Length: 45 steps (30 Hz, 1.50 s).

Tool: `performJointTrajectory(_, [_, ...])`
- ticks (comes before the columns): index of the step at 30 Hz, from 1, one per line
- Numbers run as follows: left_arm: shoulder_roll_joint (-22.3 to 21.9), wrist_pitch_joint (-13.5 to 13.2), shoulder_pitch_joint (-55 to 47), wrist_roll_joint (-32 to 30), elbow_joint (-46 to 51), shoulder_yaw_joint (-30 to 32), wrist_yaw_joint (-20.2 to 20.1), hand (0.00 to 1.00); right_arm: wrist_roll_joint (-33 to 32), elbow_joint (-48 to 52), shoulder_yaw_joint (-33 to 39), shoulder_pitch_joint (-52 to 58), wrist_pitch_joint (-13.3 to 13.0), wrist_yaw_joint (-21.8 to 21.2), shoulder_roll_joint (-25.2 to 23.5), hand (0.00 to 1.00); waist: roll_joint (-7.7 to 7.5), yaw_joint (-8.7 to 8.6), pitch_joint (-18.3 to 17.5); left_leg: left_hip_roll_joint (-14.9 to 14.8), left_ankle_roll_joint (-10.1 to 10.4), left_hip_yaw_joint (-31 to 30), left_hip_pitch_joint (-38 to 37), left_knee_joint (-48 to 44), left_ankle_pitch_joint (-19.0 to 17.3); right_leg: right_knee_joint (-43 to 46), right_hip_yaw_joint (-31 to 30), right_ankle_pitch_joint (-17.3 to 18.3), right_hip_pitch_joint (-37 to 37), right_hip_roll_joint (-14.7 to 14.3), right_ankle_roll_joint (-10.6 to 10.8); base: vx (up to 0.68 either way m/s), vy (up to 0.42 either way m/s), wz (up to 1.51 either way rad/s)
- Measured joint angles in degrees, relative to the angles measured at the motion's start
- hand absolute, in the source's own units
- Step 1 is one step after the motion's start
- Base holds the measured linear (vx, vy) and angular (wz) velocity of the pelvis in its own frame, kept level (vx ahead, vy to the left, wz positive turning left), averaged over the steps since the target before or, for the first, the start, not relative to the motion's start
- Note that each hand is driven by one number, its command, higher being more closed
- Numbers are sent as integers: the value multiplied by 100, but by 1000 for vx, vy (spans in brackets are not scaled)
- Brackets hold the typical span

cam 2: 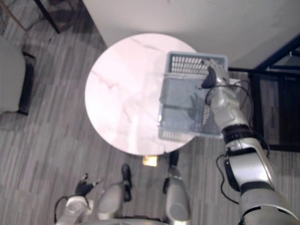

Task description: Pick vegetable in the basket

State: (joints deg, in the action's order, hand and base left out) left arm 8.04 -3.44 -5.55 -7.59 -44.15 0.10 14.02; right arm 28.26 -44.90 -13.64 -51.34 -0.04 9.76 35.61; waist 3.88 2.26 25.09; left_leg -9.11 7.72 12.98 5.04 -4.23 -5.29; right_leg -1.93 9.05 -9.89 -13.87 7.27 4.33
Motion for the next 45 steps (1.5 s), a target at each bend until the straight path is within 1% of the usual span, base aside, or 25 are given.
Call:
performJointTrajectory(8, [17, -68, 374, 1, -139, -189, 87, 0, 2, -776, -34, -403, -118, -18, 37, 100, 53, 42, 35, 2, -3, -95, 90, -136, -4, -1, 19, -24, 14, 10, 6, -12, -4, 3])
performJointTrajectory(15, [16, -92, 437, -2, -149, -237, 80, 0, -22, -703, 360, -22, 75, -109, 37, 100, 70, 29, 45, 7, -9, -107, -167, -134, -9, -2, 11, -29, 270, 9, 12, 0, 0, 0])
performJointTrajectory(20, [-26, -82, 544, -15, -40, -454, -41, 0, -452, 698, 1459, 1602, 241, -96, -121, 100, 43, -104, 32, 55, -29, -53, -557, -50, -27, 8, -49, -16, 587, 37, 26, -3, 11, -5])
performJointTrajectory(23, [-111, 17, 539, -44, -54, -480, -187, 0, -1030, 1783, 2383, 2861, 320, -13, -670, 100, -35, -318, 16, 82, -37, 208, -893, 13, -78, 228, -307, 114, 642, 31, 84, -13, 20, -46])
performJointTrajectory(24, [-109, 100, 517, -145, -87, -478, -231, 0, -1176, 2102, 2624, 3231, 330, 53, -1032, 100, -99, -393, 7, 80, -40, 429, -1071, 11, -156, 363, -500, 243, 610, -17, 131, -9, 23, -85])
performJointTrajectory(25, [-107, 145, 508, -262, -137, -479, -287, 0, -1306, 2304, 2747, 3497, 330, 148, -1265, 100, -155, -413, 14, 69, -16, 667, -1239, 4, -222, 439, -526, 384, 594, -38, 40, -14, 32, -132])
performJointTrajectory(26, [-104, 172, 553, -283, -175, -472, -328, 0, -1382, 2520, 2900, 3840, 330, 235, -1611, 100, -288, -439, -8, 29, -23, 1031, -1419, 8, -285, 633, 36, 542, 499, 100, -194, -2, 33, -122])
performJointTrajectory(27, [-92, 188, 554, -306, -179, -465, -329, 0, -1458, 2600, 2936, 3981, 330, 287, -1774, 100, -247, -466, -62, -8, -28, 1212, -1454, 9, -298, 808, 490, 667, 469, 220, -377, -31, 53, -141])
performJointTrajectory(28, [-89, 225, 530, -446, -211, -469, -333, 0, -1543, 2668, 2944, 4247, 316, 393, -2057, 100, -327, -514, -129, -148, -103, 1545, -1536, 30, -374, 1266, 1581, 912, 358, 563, -716, 38, 49, -167])
performJointTrajectory(29, [-41, 266, 570, -498, -320, -454, -344, 0, -1585, 2658, 2926, 4551, 315, 408, -2392, 100, -550, -521, -262, -156, 8, 2051, -1718, -8, -449, 2140, 2818, 1294, 199, 1181, -1056, 62, 39, -171])
performJointTrajectory(30, [-27, 290, 563, -499, -372, -429, -354, 0, -1584, 2636, 2900, 4668, 315, 405, -2499, 100, -624, -514, -315, -158, 63, 2256, -1815, -61, -476, 2405, 3193, 1411, 214, 1365, -1055, 135, 14, -174])
performJointTrajectory(31, [-4, 326, 526, -498, -405, -411, -358, 0, -1582, 2592, 2869, 4801, 315, 399, -2638, 100, -709, -497, -404, -184, 132, 2565, -1958, -131, -539, 2656, 3635, 1466, 234, 1520, -1151, 169, -3, -167])
performJointTrajectory(33, [-8, 359, 477, -498, -403, -332, -360, 0, -1568, 2511, 2790, 4980, 317, 393, -2783, 100, -753, -481, -455, -286, 182, 3105, -2142, -331, -576, 2925, 4056, 1699, 207, 1486, -1307, 192, -47, -160])
performJointTrajectory(34, [-65, 361, 474, -498, -404, -218, -354, 0, -1571, 2354, 2777, 5060, 320, 385, -2762, 100, -752, -538, -460, -360, 183, 3412, -2314, -441, -576, 3025, 4164, 1808, 194, 1367, -1341, 254, -167, -155])
performJointTrajectory(35, [-119, 364, 429, -497, -412, -101, -334, 0, -1552, 2320, 2755, 5174, 325, 381, -2760, 100, -714, -520, -512, -444, 190, 3743, -2463, -584, -589, 3054, 4105, 1947, 183, 1222, -1206, 223, -151, -157])
performJointTrajectory(36, [-149, 364, 415, -497, -428, -73, -314, 0, -1519, 2322, 2717, 5229, 321, 389, -2760, 100, -697, -540, -546, -513, 191, 3859, -2527, -707, -593, 3064, 3932, 2006, 127, 1110, -1205, 274, -217, -154])
performJointTrajectory(37, [-197, 355, 423, -498, -509, -46, -308, 0, -1450, 2326, 2662, 5385, 314, 389, -2761, 100, -651, -600, -645, -712, 185, 3998, -2559, -1106, -588, 3051, 3650, 2091, 49, 831, -1155, 249, -196, -144])
performJointTrajectory(38, [-254, 363, 410, -499, -631, 92, -298, 0, -1329, 2326, 2591, 5500, 314, 389, -2779, 100, -592, -632, -756, -1042, 121, 4015, -2501, -1856, -543, 2987, 3368, 2202, -4, 560, -1121, 303, -226, -150])
performJointTrajectory(39, [-279, 372, 385, -497, -676, 163, -279, 0, -1255, 2326, 2543, 5548, 313, 392, -2779, 100, -572, -631, -772, -1232, -11, 3972, -2465, -2321, -453, 2938, 3186, 2237, -3, 385, -1114, 248, -152, -183])
performJointTrajectory(40, [-328, 391, 282, -495, -764, 264, -160, 0, -1192, 2323, 2429, 5620, 313, 442, -2780, 100, -482, -598, -831, -1590, -360, 3646, -2281, -3293, -217, 2731, 2783, 2240, 28, 37, -1114, 210, -117, -164])
performJointTrajectory(41, [-307, 409, 274, -488, -877, 358, -11, 0, -1029, 2310, 2353, 5687, 301, 538, -2892, 100, -418, -690, -892, -1566, -464, 3050, -1986, -3843, -574, 2360, 2531, 2156, 83, -357, -1065, 180, -125, -149])
performJointTrajectory(42, [-315, 391, 271, -477, -895, 458, 96, 0, -998, 2290, 2273, 5740, 303, 582, -2929, 100, -466, -673, -887, -1364, -434, 2641, -1845, -4109, -785, 2201, 2320, 2026, 114, -532, -1164, 122, -157, -144])
performJointTrajectory(43, [-336, 367, 168, -436, -934, 679, 255, 0, -933, 2154, 2081, 5719, 304, 610, -2903, 100, -495, -517, -906, -722, -386, 1767, -1619, -4411, -1171, 2023, 1867, 1903, 184, -890, -1341, 79, -162, -197])
performJointTrajectory(44, [-373, 361, 110, -271, -926, 914, 411, 0, -820, 1979, 1889, 5660, 304, 606, -2890, 100, -475, -392, -915, -176, -489, 1201, -1502, -4402, -1521, 1769, 1289, 1799, 377, -1318, -1287, 63, -146, -227])
performJointTrajectory(45, [-334, 363, 68, -237, -976, 936, 469, 0, -801, 1865, 1763, 5589, 306, 605, -2891, 100, -481, -334, -917, 30, -578, 1020, -1416, -4381, -1634, 1498, 927, 1711, 554, -1549, -1153, 88, -131, -234])
